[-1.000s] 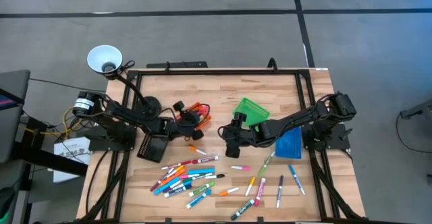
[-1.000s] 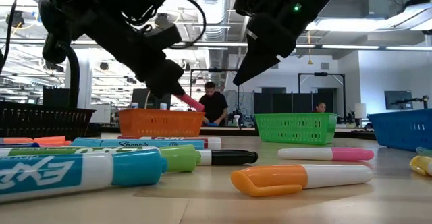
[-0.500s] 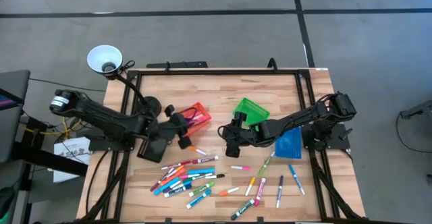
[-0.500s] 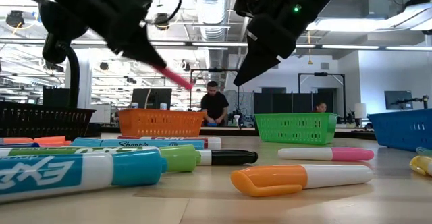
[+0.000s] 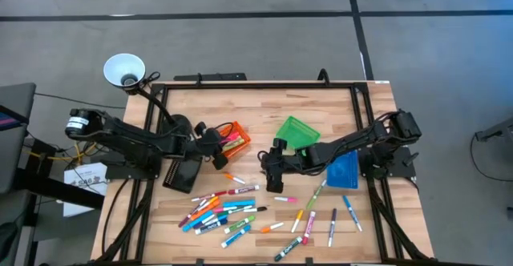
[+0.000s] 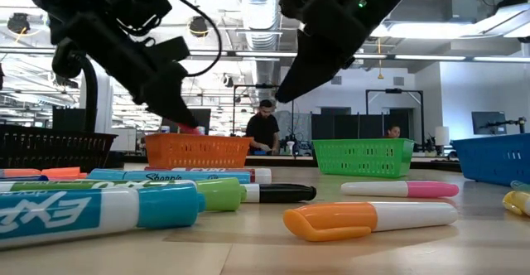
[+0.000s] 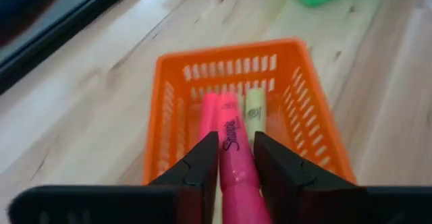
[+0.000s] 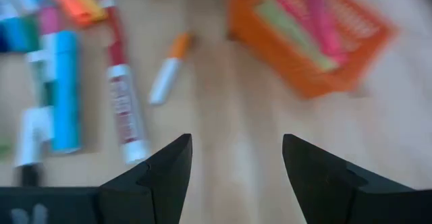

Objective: Pick & Place Markers
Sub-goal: Put the pink highlighter pen into the orange bin, then put the red marker pen into the black bin

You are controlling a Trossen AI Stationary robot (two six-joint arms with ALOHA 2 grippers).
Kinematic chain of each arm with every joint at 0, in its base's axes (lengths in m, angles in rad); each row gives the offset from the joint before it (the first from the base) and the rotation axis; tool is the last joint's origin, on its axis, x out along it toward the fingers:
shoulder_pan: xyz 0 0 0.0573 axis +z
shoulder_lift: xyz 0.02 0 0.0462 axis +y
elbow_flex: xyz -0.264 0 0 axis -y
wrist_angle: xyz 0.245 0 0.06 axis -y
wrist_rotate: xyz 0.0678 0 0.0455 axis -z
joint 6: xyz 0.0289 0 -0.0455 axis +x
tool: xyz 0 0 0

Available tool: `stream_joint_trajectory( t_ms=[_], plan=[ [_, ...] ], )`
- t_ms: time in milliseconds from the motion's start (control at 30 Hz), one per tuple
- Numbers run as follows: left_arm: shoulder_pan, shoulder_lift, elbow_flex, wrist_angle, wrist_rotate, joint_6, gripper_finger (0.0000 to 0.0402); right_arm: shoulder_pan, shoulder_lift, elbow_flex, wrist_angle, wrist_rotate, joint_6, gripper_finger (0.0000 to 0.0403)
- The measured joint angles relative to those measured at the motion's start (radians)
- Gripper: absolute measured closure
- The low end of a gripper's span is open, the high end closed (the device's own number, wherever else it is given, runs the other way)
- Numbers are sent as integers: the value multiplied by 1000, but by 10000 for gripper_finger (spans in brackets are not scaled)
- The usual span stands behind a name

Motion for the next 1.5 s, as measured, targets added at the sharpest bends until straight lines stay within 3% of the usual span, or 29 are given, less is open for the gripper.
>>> stream_joint_trajectory(
  t_ms=[333, 867, 1000, 1300, 1500],
  plan=[
    [-3, 42, 3, 95, 17, 28, 258, 26, 168, 6, 176, -204, -114, 182],
    [-32, -25, 1, 118, 16, 26, 281, 0, 294, 18, 241, -238, -104, 188],
    [-32, -26, -1, 118, 16, 25, 281, -2, 306, 20, 248, -242, -106, 218],
    [-32, -26, -1, 118, 16, 25, 280, -30, 294, 18, 242, -324, -77, 339],
    [-32, -26, -1, 120, 16, 24, 280, -34, 274, 15, 209, -358, -44, 337]
  ],
)
